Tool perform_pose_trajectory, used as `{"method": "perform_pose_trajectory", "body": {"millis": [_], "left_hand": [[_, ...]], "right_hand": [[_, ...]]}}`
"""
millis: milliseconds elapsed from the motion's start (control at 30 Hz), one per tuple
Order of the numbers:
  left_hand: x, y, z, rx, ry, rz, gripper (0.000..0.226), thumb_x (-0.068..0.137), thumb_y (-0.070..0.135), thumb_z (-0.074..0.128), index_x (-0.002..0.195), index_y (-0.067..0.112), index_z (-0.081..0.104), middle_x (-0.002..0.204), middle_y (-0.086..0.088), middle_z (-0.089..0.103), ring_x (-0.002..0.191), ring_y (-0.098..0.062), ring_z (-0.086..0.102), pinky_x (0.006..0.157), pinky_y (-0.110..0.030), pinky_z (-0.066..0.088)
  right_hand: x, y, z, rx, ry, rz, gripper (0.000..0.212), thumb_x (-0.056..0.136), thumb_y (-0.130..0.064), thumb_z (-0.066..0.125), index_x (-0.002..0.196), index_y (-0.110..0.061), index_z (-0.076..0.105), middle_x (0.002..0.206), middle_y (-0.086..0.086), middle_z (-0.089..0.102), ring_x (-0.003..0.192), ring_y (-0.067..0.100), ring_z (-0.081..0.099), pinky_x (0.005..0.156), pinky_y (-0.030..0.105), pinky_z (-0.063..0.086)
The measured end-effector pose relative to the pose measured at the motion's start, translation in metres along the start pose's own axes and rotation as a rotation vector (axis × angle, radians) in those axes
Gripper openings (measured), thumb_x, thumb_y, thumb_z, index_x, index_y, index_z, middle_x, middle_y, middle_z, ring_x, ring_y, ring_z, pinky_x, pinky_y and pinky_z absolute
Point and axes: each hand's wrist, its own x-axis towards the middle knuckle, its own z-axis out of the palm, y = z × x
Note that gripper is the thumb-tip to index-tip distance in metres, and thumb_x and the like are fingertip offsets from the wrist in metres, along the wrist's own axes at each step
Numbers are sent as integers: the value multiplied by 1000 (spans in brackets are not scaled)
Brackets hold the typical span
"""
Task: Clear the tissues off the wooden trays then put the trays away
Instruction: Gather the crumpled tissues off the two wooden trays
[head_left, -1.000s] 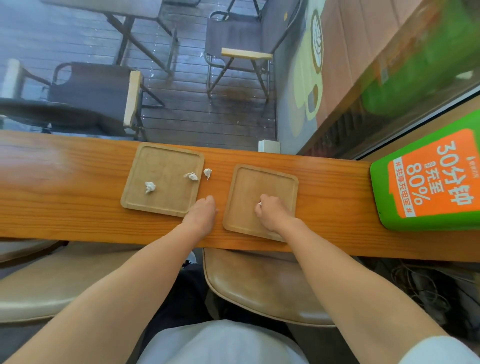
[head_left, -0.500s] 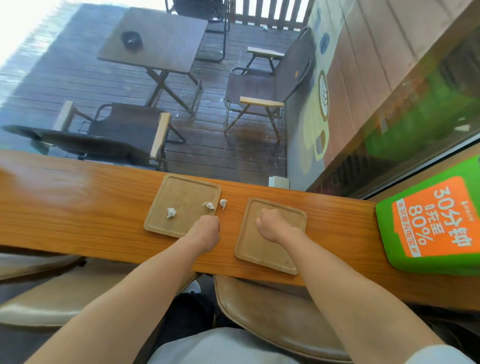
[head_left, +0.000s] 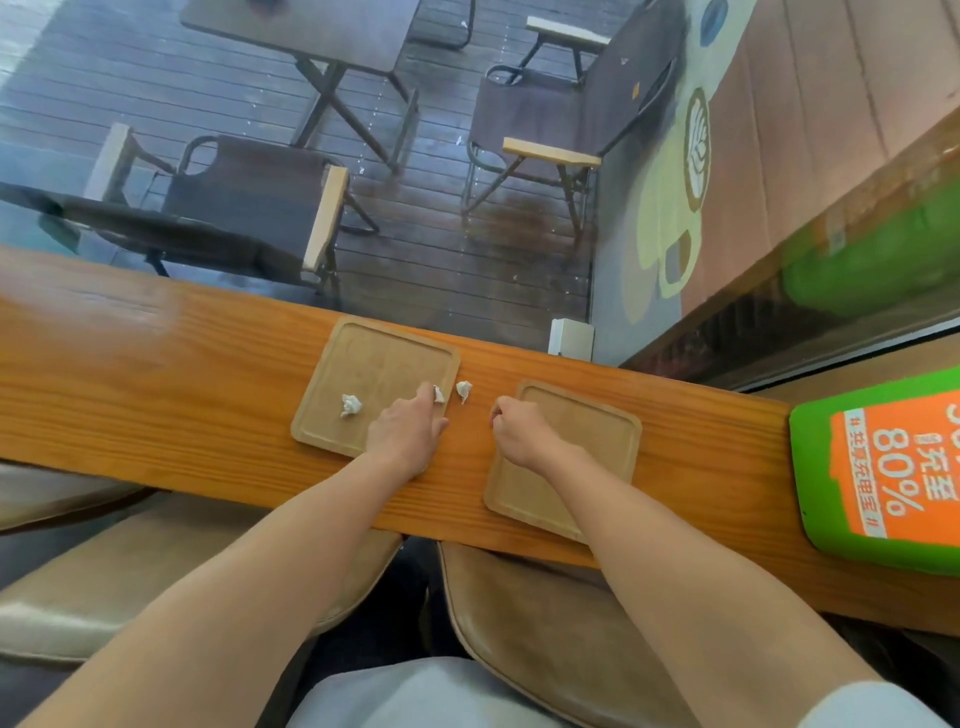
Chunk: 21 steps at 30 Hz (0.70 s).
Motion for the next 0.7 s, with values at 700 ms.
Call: {"method": "perform_pose_trajectory", "body": {"millis": [700], "left_hand": [[52, -24, 32, 53, 28, 42, 25, 101, 42, 39, 103, 17, 42, 77, -8, 67, 59, -26, 53, 50, -35, 39]], "right_hand": [[70, -18, 29, -217, 64, -31, 18, 104, -38, 25, 119, -33, 33, 97, 7, 64, 77, 26, 56, 63, 38, 42]]}}
